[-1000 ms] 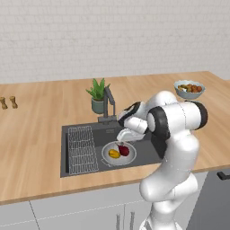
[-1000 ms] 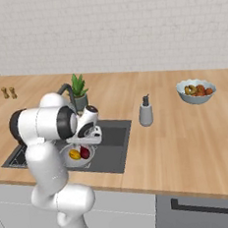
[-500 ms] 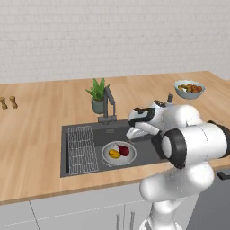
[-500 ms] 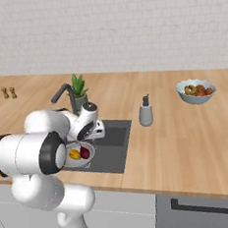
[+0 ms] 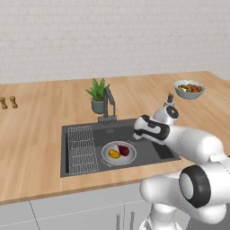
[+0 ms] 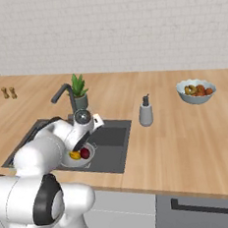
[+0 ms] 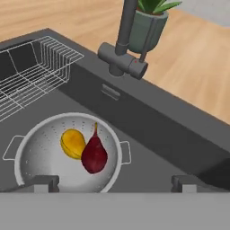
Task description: Put the colander in the sink, put the pear, mango in the colander, and turn on the sink faucet and pour water over the colander.
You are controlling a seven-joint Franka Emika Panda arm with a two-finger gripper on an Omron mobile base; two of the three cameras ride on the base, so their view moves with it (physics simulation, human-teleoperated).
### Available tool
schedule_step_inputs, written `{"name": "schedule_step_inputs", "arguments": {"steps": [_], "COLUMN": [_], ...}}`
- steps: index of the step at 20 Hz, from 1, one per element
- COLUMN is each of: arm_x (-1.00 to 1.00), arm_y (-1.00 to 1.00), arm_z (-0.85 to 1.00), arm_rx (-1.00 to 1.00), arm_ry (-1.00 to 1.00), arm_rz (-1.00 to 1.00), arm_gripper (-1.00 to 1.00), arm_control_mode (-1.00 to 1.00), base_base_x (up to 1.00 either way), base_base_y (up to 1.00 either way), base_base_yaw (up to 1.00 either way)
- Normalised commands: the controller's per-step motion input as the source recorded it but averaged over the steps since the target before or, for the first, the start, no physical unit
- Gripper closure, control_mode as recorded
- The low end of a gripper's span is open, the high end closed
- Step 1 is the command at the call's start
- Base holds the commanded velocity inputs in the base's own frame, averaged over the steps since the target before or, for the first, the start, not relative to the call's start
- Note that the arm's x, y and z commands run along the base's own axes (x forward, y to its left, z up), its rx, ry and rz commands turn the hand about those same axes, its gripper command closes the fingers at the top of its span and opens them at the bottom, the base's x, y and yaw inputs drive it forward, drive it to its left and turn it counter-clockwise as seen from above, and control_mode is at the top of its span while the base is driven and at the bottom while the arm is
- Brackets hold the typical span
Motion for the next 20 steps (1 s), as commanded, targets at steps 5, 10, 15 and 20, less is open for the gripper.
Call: {"name": "schedule_step_inputs", "arguments": {"steps": [5, 10, 15, 20], "arm_x": [0.0, 0.14, 0.23, 0.14], "arm_y": [0.0, 0.0, 0.08, 0.31], "arm_z": [0.33, 0.37, 0.38, 0.1], "arm_rx": [0.03, 0.05, 0.05, 0.08], "arm_ry": [-0.24, -0.14, -0.11, -0.14], "arm_rz": [0.09, 0.04, 0.01, 0.0], "arm_gripper": [-1.0, -1.0, -1.0, -1.0], "arm_control_mode": [-1.0, -1.0, -1.0, -1.0], "base_base_x": [0.0, 0.0, 0.0, 0.0], "base_base_y": [0.0, 0.0, 0.0, 0.0], "base_base_yaw": [0.0, 0.0, 0.0, 0.0]}}
